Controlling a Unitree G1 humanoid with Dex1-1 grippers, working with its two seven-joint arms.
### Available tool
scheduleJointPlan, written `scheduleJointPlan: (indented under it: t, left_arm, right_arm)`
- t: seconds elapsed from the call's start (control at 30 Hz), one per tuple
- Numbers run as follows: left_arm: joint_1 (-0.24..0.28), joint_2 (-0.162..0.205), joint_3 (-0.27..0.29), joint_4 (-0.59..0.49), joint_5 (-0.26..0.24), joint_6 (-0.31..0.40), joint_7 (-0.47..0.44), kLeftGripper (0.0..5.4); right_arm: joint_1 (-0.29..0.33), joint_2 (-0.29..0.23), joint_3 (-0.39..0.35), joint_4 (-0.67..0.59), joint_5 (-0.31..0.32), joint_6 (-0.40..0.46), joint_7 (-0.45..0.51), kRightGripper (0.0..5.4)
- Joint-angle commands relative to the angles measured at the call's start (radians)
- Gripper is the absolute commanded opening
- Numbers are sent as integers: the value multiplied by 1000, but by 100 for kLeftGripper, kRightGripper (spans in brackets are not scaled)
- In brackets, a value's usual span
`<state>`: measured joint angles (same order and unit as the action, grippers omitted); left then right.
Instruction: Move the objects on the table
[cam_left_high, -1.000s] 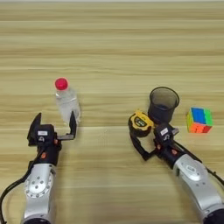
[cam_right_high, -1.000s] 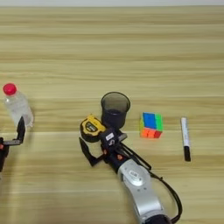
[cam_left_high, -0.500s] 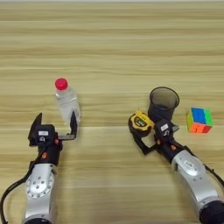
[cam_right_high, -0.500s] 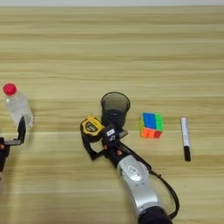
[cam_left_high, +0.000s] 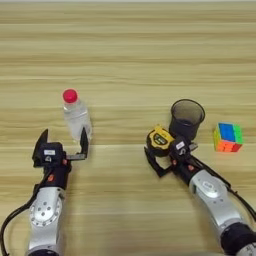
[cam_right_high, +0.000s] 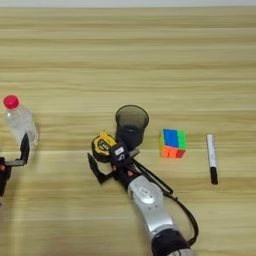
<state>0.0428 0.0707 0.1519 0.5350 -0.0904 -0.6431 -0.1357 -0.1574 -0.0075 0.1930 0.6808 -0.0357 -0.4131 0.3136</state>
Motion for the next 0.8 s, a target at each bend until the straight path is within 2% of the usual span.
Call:
scheduleJointPlan:
  t: [0.03,0.4,0.7,0.8]
  left_arm:
    - [8,-2,-2,-6,1,3,5,540]
    - [10,-3,-3,-7,2,3,6,540]
    - [7,-2,-1,-6,1,4,6,540]
    - [7,-2,-2,-7,1,4,6,540]
  right_arm:
    - [-36,11,-7,63,-7,-18,-3,538]
    - [-108,17,-37,207,-14,-69,-27,538]
    - [-148,24,-45,292,-31,-100,-49,436]
    - [-151,25,-46,302,-32,-107,-50,428]
